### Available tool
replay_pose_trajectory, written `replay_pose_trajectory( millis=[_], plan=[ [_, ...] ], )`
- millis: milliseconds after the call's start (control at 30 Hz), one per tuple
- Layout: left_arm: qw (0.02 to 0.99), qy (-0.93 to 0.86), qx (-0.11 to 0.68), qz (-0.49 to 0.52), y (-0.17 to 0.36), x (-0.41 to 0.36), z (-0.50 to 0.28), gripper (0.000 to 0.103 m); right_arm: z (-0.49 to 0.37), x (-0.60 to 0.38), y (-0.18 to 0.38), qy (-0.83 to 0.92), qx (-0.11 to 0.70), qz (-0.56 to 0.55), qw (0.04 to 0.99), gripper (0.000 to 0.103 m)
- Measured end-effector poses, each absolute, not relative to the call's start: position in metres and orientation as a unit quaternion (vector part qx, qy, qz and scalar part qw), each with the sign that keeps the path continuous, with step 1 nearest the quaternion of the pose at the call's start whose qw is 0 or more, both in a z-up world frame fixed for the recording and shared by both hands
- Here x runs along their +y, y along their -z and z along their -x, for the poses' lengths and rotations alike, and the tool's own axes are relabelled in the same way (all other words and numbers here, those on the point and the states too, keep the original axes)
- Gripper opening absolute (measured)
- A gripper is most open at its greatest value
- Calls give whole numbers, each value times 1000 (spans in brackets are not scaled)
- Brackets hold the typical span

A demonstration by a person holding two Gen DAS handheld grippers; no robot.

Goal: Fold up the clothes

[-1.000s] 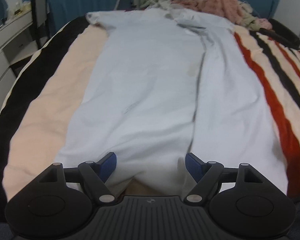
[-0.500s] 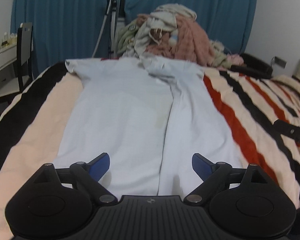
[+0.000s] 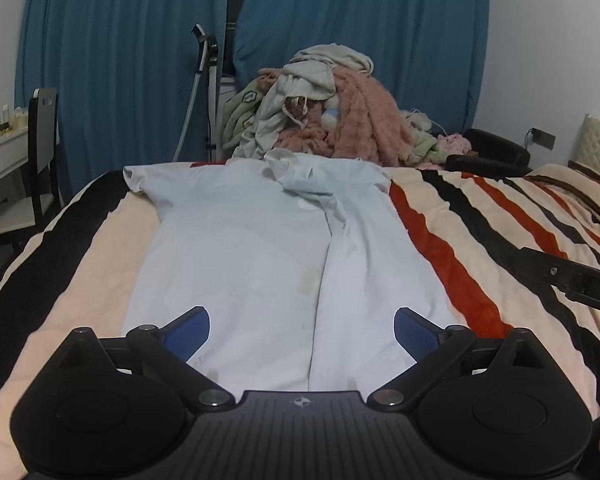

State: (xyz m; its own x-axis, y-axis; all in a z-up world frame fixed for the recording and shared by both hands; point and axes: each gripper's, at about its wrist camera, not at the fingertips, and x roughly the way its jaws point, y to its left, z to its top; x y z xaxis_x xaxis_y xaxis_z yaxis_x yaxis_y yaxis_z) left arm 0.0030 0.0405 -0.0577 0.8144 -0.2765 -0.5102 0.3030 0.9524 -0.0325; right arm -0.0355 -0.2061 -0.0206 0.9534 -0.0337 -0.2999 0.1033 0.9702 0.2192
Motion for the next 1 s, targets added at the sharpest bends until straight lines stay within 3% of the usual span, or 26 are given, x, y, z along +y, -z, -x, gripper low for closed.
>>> replay_pose_trajectory(
  millis=[233,467,767,1000],
  plan=[
    [958,181,214,-59,2,35,-26,102,32,-215,24,50,154,-135,977,87],
    [954,207,217,-15,23,24,-33,102,-2,-221,19,71,163,-111,978,87],
    [964,102,230,85,36,121,-39,100,-145,-165,-1,-92,225,-37,969,81],
    [960,27,215,178,55,189,-62,100,-293,-39,37,-188,266,14,945,80]
  ],
)
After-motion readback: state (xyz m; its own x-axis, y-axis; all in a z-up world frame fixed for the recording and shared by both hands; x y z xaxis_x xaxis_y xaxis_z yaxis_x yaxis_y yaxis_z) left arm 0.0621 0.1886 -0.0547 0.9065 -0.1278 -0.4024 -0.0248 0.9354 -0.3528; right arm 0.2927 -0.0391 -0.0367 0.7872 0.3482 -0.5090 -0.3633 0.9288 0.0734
